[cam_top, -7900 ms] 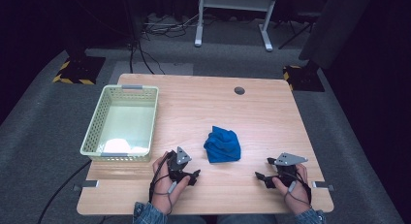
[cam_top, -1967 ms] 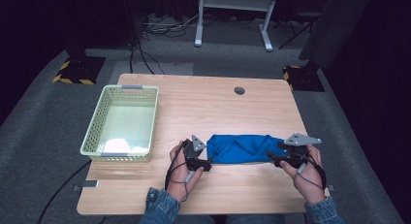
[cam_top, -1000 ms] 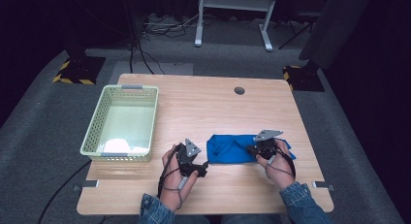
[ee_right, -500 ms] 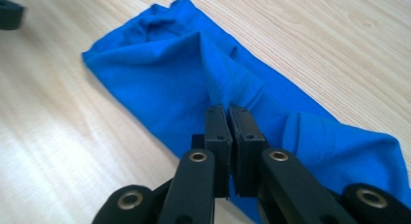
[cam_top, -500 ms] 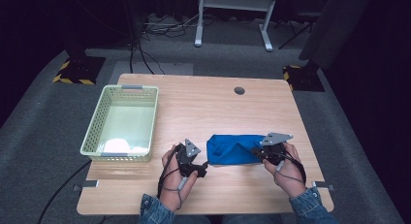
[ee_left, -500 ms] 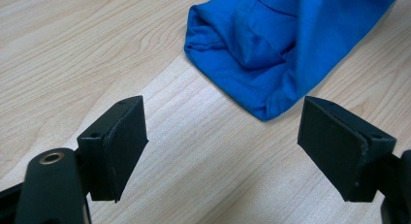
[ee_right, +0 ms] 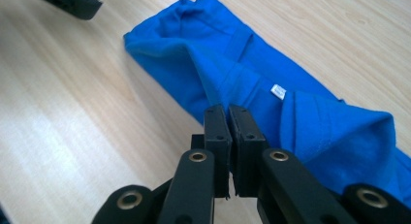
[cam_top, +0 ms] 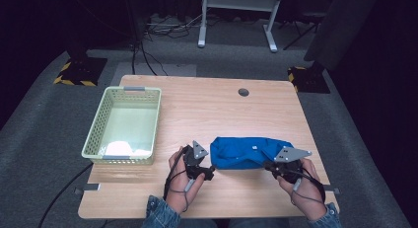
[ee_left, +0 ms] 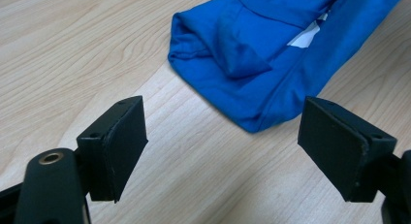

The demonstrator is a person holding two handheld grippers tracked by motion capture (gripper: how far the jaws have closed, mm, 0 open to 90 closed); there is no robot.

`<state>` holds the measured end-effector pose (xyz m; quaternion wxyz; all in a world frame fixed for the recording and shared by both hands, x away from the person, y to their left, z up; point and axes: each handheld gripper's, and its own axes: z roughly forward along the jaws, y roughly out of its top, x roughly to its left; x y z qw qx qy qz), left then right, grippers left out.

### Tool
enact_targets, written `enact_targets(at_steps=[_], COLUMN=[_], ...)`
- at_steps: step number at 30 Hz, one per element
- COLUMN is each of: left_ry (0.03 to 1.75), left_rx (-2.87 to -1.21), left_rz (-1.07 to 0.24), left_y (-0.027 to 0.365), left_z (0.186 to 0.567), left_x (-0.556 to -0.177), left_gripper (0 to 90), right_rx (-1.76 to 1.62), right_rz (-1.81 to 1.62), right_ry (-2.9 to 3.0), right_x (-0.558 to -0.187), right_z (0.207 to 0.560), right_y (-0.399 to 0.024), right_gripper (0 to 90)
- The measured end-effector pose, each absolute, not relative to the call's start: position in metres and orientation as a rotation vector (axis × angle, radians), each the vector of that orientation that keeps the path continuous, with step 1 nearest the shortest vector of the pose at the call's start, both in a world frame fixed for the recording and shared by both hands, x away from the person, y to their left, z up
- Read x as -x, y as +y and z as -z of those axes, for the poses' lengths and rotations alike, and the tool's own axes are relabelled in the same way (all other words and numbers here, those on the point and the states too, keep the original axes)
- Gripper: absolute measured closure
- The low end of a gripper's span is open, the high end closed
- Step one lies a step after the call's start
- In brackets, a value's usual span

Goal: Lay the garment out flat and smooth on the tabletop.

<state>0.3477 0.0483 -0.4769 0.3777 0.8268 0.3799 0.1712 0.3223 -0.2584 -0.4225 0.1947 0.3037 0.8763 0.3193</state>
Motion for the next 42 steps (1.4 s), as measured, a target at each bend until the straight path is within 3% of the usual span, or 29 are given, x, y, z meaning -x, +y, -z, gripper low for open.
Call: enact_targets(at_steps=[14,18,22,42], left_ry=[0.931,0.932,0.939,0.981], left_rx=[-2.133,-2.137,-2.142,-2.104], left_rz=[-0.407,-0.410,-0.403,-0.420], left_y=[0.031,0.029,0.027,0.044], left_z=[0.478,0.479,0.481,0.477], left_x=[-0.352,-0.353,-0.354,-0.348], left_gripper=[17.2,17.2,16.9,16.8], right_rx=[-0.851,-0.851,-0.857,-0.915], right_rz=[-0.852,-0.819,-0.870,-0.917], right_ry=[2.523,2.558,2.512,2.480], right_x=[-0.285,-0.273,-0.266,-0.307], right_z=[0.431,0.436,0.432,0.445], right_y=[-0.269,-0.269,-0.270,-0.263], right_gripper=[85.0,59.9,49.9,48.7])
